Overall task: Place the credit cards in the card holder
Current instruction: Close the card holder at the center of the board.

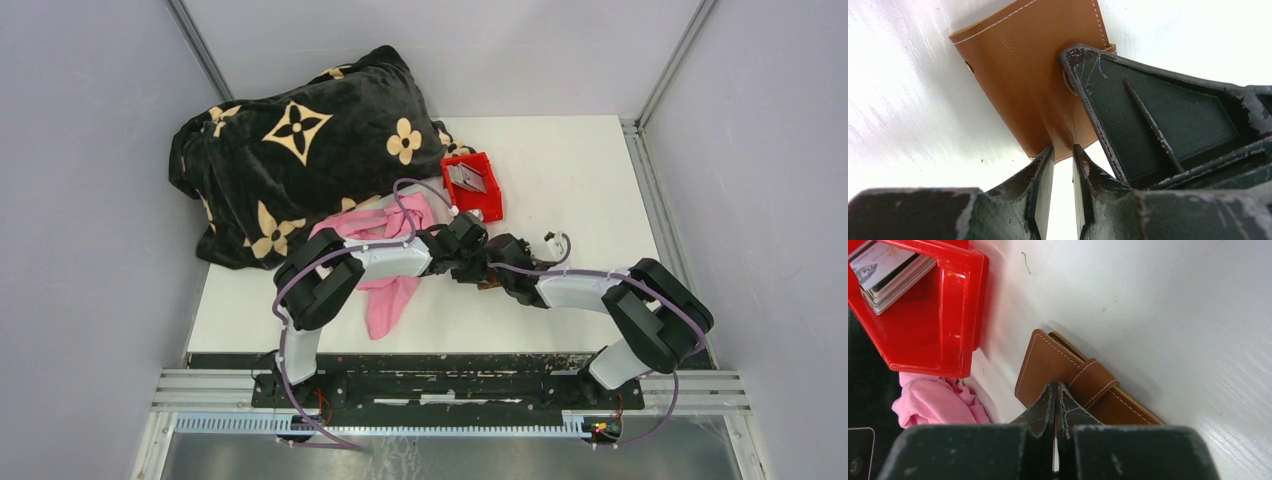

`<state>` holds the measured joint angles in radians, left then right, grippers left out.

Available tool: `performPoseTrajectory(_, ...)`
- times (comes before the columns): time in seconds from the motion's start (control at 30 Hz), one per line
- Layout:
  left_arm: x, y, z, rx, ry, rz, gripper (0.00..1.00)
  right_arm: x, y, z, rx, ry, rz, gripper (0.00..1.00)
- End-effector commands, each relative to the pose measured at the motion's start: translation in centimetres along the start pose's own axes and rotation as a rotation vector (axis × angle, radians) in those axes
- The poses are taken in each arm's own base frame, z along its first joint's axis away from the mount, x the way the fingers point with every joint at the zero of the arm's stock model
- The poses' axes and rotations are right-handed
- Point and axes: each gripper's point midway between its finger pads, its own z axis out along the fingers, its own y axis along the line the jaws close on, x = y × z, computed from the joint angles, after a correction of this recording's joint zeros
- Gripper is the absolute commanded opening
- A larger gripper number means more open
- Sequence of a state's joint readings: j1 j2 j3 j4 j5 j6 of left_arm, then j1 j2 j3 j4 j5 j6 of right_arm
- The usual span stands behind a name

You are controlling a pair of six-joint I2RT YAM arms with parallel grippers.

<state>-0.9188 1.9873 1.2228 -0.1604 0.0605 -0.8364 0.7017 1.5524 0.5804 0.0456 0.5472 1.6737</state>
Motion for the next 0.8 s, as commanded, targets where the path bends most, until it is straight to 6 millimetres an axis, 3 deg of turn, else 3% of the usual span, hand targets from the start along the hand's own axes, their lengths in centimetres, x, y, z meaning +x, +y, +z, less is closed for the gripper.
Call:
performPoseTrajectory(0.0,5.4,12.6,4.0,-0.431,0.112,0.028,0.31,-1.5,-18.9,-3.0,0.567,0.010,-0.393,0.01)
performPoseTrajectory(0.23,6.0,14.3,5.1,-0.489,0.124,-0.018,0.29,-1.5,-19.2,-3.5,0.568,-0.009,-0.410,0.01)
performPoseTrajectory(0.47,8.5,16.7,6.8,-0.558,0.177,-0.073,0.28,-1.2,-19.8,-4.4,0.572,-0.010,-0.434,0.01)
performPoseTrajectory(0.77,9.0,16.8,6.7,-0.552,0.181,-0.102,0.29,-0.6,-20.4,-5.1,0.582,0.034,-0.465,0.01)
